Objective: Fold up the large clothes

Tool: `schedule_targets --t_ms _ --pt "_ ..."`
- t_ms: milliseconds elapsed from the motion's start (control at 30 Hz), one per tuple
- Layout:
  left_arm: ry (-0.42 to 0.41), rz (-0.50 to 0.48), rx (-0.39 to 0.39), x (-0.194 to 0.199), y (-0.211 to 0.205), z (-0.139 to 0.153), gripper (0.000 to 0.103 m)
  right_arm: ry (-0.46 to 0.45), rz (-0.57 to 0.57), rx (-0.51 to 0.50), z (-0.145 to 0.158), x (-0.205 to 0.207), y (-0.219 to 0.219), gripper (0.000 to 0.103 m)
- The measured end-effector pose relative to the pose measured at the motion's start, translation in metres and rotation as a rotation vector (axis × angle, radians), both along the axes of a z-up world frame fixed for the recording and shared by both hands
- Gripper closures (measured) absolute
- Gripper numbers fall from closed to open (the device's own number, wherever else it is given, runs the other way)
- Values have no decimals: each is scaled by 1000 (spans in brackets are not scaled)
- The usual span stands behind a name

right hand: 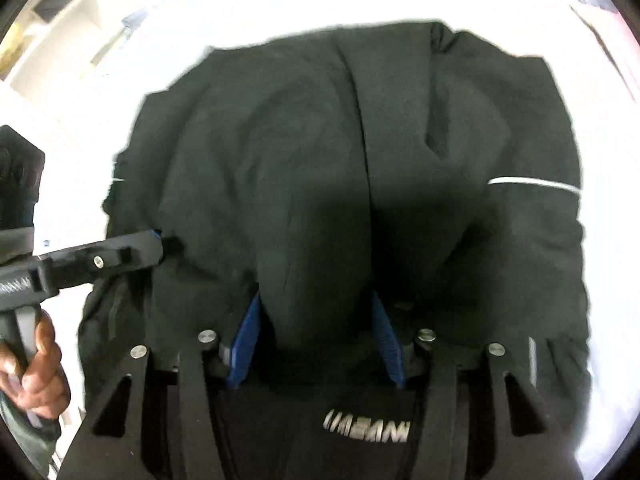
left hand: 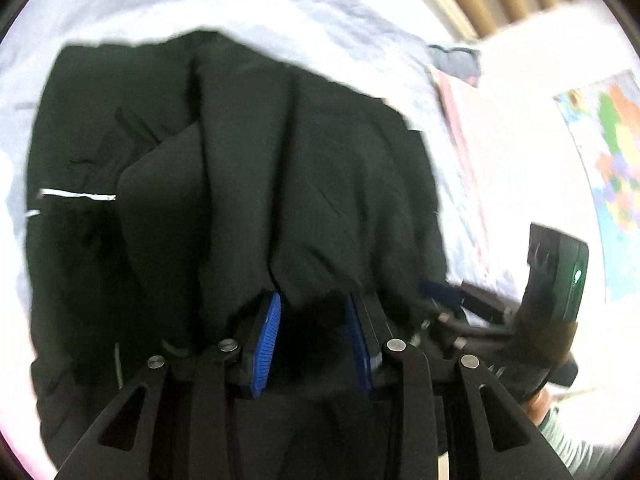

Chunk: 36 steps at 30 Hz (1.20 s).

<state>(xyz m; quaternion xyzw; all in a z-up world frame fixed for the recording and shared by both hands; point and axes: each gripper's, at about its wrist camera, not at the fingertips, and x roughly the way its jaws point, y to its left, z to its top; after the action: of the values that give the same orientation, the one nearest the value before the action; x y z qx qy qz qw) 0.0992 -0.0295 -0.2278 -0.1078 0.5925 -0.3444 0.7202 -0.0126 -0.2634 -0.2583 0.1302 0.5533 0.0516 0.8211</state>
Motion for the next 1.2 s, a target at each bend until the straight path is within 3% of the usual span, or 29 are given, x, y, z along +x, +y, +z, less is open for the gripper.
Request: schedule_targets --t_ms 67,167,267,367,633,733,967,1067,1200 --pt "-30 4 13 -9 1 7 68 -48 5 -10 13 -10 5 48" --pt "5 44 91 -8 -4 -17 68 -66 10 -50 10 -22 14 48" --pt "86 59 177 2 -10 -62 69 20 21 -104 -23 -11 24 49" --pt "127 87 163 6 -15 -78 69 77 8 -97 -57 -12 25 48" --pt "65 23 151 -40 10 -40 68 90 -24 30 -33 -53 4 47" --pt "64 23 179 -62 54 -31 68 82 -29 30 -25 -76 -6 46" --pt "121 207 196 -90 131 -22 68 99 -104 25 -17 -122 -44 45" --pt "175 294 149 -94 172 -26 68 107 -127 20 -19 -128 -66 45" --pt "180 369 168 -100 206 -25 68 127 -163 -21 -14 -135 -87 45"
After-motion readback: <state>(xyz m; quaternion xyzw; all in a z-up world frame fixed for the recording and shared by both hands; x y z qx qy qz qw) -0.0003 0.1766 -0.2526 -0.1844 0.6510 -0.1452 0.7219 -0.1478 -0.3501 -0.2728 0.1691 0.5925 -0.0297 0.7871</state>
